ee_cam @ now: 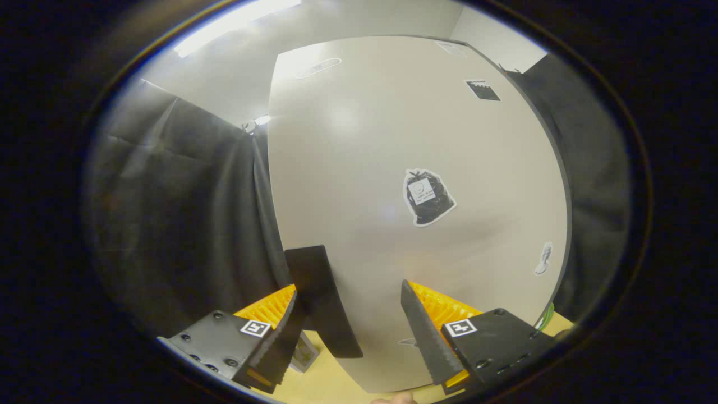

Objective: Open the shoe cabinet door, grab the shoes and put them into the shoe cabinet, then close the shoe cabinet door.

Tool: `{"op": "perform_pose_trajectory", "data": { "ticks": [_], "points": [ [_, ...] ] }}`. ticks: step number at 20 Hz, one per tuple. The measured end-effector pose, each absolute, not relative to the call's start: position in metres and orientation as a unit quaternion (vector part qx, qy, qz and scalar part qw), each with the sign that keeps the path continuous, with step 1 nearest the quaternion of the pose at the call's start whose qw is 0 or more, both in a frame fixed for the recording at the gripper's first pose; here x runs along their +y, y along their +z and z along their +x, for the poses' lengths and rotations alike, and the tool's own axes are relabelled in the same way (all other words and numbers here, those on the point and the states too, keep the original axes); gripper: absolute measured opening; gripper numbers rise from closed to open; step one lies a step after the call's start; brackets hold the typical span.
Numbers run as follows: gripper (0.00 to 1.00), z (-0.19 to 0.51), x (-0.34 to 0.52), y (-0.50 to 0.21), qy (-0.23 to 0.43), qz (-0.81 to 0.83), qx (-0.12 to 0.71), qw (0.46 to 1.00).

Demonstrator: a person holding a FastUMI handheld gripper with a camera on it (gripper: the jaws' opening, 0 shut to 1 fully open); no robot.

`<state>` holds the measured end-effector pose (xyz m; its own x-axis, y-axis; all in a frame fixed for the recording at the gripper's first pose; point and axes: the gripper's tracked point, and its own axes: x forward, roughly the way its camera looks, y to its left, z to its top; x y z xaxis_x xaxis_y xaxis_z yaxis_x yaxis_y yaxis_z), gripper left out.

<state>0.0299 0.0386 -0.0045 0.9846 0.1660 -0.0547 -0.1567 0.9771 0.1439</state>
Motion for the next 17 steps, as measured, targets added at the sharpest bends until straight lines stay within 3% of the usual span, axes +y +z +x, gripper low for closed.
{"op": "perform_pose_trajectory", "data": {
  "ticks": [17],
  "points": [
    [0.96, 0.0292, 0.0435, -0.0096, 0.072, 0.075, 0.038, 0.994]
  ]
}}
